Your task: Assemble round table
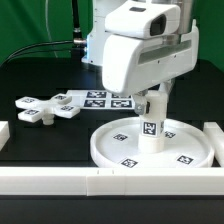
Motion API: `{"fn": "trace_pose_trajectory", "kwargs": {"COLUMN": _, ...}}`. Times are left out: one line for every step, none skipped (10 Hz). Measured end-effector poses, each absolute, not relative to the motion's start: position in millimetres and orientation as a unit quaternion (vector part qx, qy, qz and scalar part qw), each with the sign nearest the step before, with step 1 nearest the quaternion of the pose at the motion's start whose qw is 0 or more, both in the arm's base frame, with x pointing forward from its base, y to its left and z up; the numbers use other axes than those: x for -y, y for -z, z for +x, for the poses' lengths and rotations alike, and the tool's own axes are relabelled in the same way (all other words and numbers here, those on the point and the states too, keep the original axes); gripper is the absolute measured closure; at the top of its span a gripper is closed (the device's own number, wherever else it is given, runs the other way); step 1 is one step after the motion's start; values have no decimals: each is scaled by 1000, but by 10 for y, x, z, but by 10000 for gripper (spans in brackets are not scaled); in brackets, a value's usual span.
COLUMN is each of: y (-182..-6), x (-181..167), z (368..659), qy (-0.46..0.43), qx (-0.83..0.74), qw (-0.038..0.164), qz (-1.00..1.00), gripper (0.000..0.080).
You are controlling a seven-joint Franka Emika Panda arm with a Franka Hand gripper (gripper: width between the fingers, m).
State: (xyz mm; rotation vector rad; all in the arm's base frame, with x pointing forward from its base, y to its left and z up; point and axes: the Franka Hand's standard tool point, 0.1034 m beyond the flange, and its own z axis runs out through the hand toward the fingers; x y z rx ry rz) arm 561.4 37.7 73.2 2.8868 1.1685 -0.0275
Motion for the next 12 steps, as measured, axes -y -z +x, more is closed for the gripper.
{"fn": "trace_pose_trajectory", "kwargs": {"y": -730, "x": -372, "z": 5608, "qy": 7, "qx": -326, "qw": 7, "qz": 945, "gripper": 390}}
{"fn": "trace_pose_trajectory", "kwargs": {"y": -728, "x": -376, "z": 5605, "qy": 6, "qx": -254, "qw": 0, "qz": 967, "gripper": 390}}
{"fn": "trace_pose_trajectory", "kwargs": {"y": -726, "x": -379, "z": 5601, "qy": 5, "qx": -186, "qw": -6, "qz": 982, "gripper": 390}}
{"fn": "trace_pose_trajectory", "kwargs": {"y": -723, "x": -382, "z": 5594, "qy": 6, "qx": -138, "qw": -8, "qz": 990, "gripper": 390}}
{"fn": "trace_pose_trajectory", "kwargs": {"y": -722, "x": -387, "z": 5592, "qy": 6, "qx": -91, "qw": -8, "qz": 996, "gripper": 390}}
{"fn": "trace_pose_trajectory", "kwargs": {"y": -720, "x": -391, "z": 5595, "qy": 5, "qx": -55, "qw": -9, "qz": 998, "gripper": 390}}
{"fn": "trace_pose_trajectory", "kwargs": {"y": -720, "x": -399, "z": 5605, "qy": -1, "qx": -40, "qw": -9, "qz": 999, "gripper": 390}}
{"fn": "trace_pose_trajectory", "kwargs": {"y": -720, "x": -397, "z": 5605, "qy": 0, "qx": 1, "qw": -11, "qz": 1000, "gripper": 390}}
{"fn": "trace_pose_trajectory", "kwargs": {"y": -720, "x": -395, "z": 5605, "qy": 0, "qx": 30, "qw": -13, "qz": 999, "gripper": 390}}
{"fn": "trace_pose_trajectory", "kwargs": {"y": -720, "x": -395, "z": 5605, "qy": 0, "qx": 44, "qw": -14, "qz": 999, "gripper": 390}}
{"fn": "trace_pose_trajectory", "kwargs": {"y": -720, "x": -394, "z": 5605, "qy": 1, "qx": 89, "qw": -17, "qz": 996, "gripper": 390}}
{"fn": "trace_pose_trajectory", "kwargs": {"y": -719, "x": -385, "z": 5601, "qy": 3, "qx": 147, "qw": -25, "qz": 989, "gripper": 390}}
